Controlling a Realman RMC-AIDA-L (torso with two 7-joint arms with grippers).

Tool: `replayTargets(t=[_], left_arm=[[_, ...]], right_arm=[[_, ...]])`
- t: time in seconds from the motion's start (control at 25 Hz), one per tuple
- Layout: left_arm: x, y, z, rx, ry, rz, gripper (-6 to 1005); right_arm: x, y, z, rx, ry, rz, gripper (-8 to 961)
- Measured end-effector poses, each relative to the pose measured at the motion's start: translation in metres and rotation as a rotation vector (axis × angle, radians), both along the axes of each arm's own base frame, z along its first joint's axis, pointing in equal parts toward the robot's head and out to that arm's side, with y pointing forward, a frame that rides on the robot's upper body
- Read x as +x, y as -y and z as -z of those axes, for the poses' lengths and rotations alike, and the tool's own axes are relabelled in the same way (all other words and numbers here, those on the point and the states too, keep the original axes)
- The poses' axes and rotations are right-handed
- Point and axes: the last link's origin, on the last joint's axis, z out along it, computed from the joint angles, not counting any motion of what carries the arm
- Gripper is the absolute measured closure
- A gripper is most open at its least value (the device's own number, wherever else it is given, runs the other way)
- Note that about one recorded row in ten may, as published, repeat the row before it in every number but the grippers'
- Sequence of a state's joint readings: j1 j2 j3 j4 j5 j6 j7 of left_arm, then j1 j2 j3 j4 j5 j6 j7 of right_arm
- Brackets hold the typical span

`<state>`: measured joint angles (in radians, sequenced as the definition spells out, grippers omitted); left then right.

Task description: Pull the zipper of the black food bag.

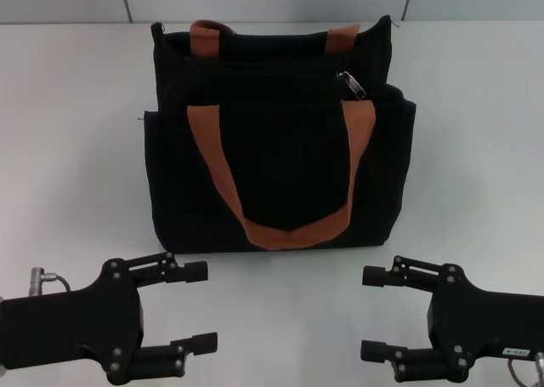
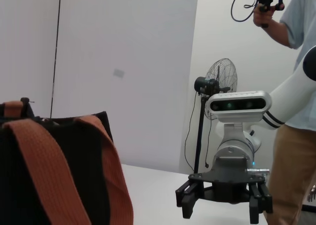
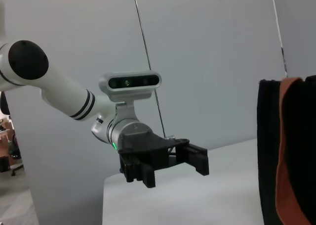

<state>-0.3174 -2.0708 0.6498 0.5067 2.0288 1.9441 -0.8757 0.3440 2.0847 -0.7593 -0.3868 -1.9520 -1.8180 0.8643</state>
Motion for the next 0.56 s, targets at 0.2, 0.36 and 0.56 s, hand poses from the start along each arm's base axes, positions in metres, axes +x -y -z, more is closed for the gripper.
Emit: replayTargets(t=[0.2,0.36,0.56], left_arm=[[-0.0003,0.0005,0.0014,-0.001,0.001,-0.004,262],[-0.0025,0.0001,0.0037,0.007,-0.007,-0.019,262],[0.0006,-0.0067,0.0059,0.018,-0.007,-0.018,262]], right_arm=[[-0.0015,-0.0008,0.0013,0.004,-0.004,-0.009,126],[-0.0022,-0.0028,0.0027,0.005,0.0,-0.008,126],[-0.009,-0.0073,0.0069,-0.009,-0.018,-0.015,126]])
